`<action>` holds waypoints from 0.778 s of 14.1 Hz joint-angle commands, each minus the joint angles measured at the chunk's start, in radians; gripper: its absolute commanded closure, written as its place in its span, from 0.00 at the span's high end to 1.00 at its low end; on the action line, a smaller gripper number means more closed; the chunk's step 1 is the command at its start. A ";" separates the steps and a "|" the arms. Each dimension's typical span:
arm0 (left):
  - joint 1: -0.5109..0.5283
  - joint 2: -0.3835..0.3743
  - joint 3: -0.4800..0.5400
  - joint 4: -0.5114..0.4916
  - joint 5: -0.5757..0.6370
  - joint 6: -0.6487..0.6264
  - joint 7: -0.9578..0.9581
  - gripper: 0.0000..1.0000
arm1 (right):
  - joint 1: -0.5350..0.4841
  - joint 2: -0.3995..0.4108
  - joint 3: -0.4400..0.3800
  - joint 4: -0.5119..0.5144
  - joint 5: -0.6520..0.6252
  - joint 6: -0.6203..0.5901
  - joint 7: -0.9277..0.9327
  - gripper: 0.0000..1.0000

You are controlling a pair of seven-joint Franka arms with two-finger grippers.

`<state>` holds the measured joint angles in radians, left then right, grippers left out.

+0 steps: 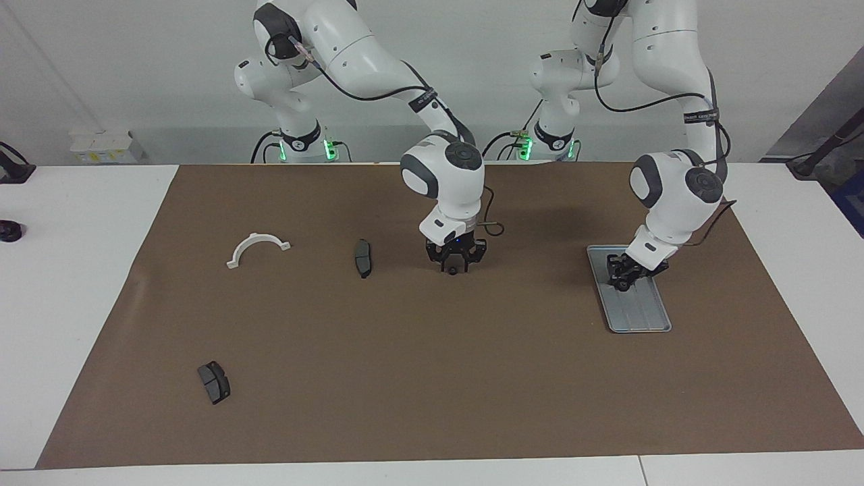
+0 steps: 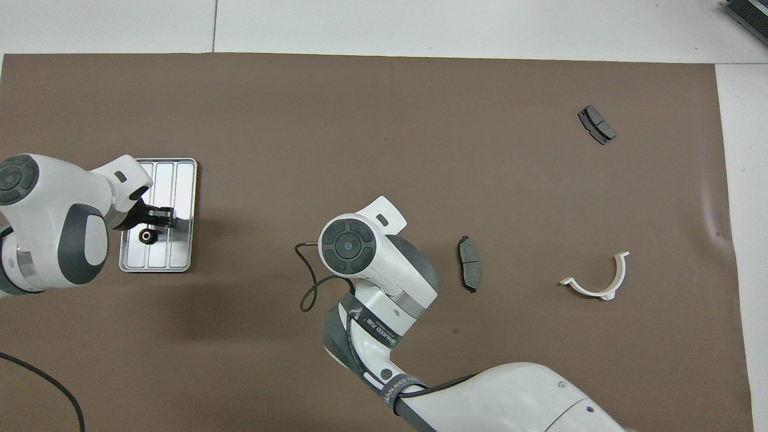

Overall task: Place bearing gear from tray to pile
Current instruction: 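Carry the gear toward the grey bracket while the left gripper carries gear centerward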

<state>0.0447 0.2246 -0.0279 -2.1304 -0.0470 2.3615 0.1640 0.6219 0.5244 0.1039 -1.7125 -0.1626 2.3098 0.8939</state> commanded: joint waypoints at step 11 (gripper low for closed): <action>-0.026 0.033 -0.017 0.219 -0.010 -0.134 -0.059 0.14 | -0.002 0.006 -0.001 -0.013 -0.043 0.034 0.026 0.11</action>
<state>0.0415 0.2251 -0.0458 -2.0075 -0.0489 2.3018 0.1434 0.6223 0.5309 0.0982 -1.7176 -0.1792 2.3310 0.8940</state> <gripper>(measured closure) 0.656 0.604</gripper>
